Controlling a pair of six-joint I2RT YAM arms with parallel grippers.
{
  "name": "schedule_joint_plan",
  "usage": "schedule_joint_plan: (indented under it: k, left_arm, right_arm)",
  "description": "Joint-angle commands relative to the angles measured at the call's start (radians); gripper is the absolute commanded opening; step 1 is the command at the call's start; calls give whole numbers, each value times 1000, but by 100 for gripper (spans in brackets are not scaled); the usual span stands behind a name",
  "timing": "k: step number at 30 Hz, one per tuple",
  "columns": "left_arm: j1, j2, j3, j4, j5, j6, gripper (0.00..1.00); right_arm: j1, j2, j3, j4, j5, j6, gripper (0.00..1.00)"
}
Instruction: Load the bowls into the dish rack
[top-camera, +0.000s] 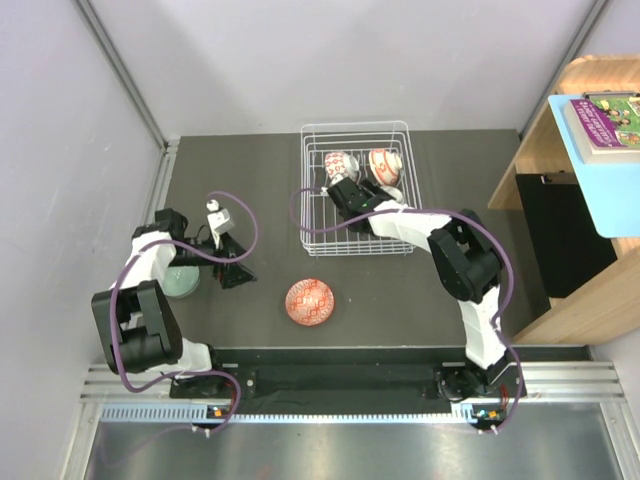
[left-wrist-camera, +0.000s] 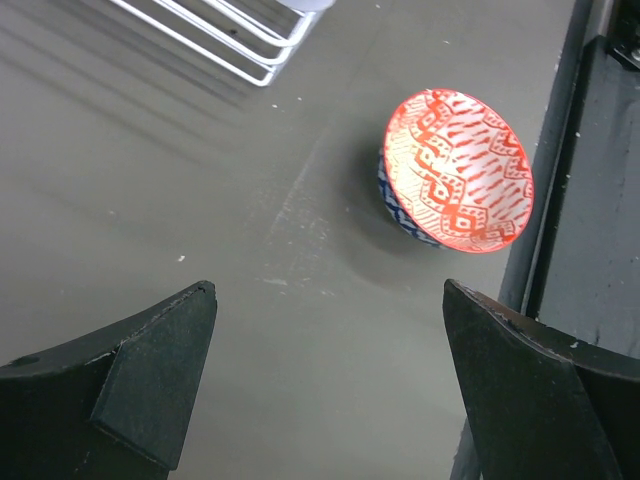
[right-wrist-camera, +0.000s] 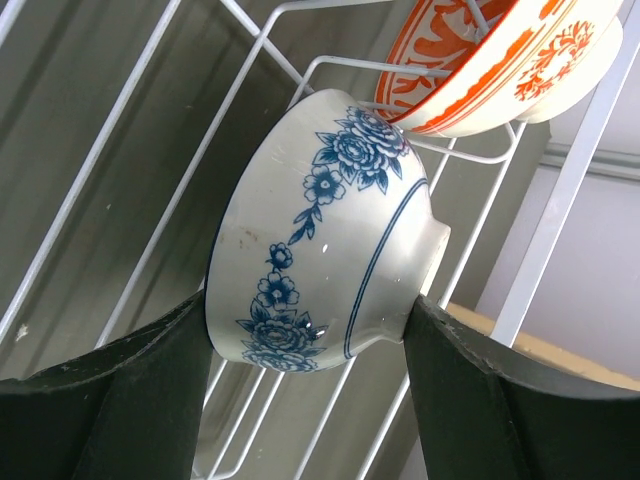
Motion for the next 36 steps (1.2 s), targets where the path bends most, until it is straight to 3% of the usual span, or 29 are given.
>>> schedule_joint_plan:
  k: [1,10,23,26,30,36]
  left_arm:
    - [-2,-13,5,-100,48,117,99]
    - [-2,-8,15,-128,50,144,99]
    - [-11,39,11,-149,62,192,99]
    - [-38,61,-4,-39,42,91,99]
    - [-112,39,-49,192,-48,-169,99]
    - [-296,-37,-116,473,-214,-424,99]
  right_arm:
    - [14,29,46,19,-31,-18,58]
    - [37,25,48,8,-36,-27,85]
    - [75,-51,86,-56,-142,6,91]
    - [77,-84,115,-81,-173,20,91]
    - [77,-143,136,-104,-240,34,91]
    - [66,-250,147,-107,-306,52,92]
